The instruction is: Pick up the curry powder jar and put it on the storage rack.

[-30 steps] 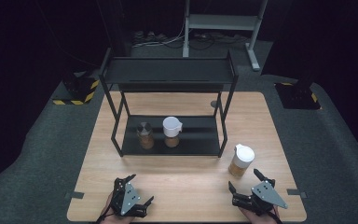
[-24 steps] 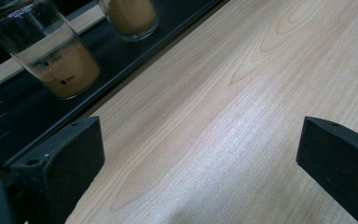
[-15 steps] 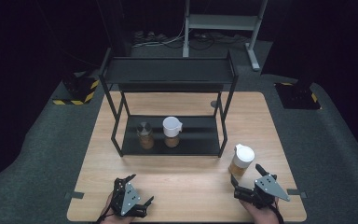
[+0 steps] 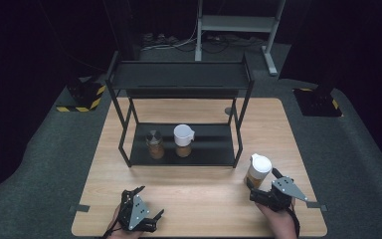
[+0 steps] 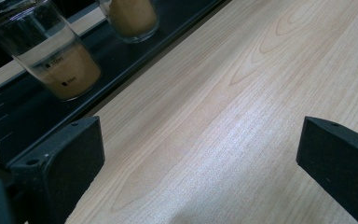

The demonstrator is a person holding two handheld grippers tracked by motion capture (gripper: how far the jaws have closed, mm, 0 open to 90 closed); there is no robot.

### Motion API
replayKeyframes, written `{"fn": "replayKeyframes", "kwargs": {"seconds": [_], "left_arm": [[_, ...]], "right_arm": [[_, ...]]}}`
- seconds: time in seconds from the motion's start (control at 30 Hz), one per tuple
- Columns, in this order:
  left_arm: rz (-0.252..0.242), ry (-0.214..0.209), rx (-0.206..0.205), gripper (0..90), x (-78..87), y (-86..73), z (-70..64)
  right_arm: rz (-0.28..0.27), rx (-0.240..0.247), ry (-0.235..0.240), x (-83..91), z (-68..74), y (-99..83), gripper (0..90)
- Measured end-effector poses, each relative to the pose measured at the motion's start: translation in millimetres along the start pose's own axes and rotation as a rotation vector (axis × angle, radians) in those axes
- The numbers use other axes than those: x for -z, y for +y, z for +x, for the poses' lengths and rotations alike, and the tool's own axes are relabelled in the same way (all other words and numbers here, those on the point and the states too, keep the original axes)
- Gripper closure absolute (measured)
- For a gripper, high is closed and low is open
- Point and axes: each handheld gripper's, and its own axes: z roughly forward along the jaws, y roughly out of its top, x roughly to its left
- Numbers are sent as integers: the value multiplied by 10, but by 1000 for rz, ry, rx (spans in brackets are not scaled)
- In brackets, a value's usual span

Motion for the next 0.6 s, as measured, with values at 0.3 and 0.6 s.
{"fn": "replayKeyframes", "kwargs": {"seconds": [0.3,0.6], "left_arm": [[-1,-3,2,14,1,-1,9],[-3,-4,7,13,4,-6,14]], "right_arm": [[-15,-24,21,-80,-66,-30,129],[-24,-20,28,-141,-104,-108,296]]}}
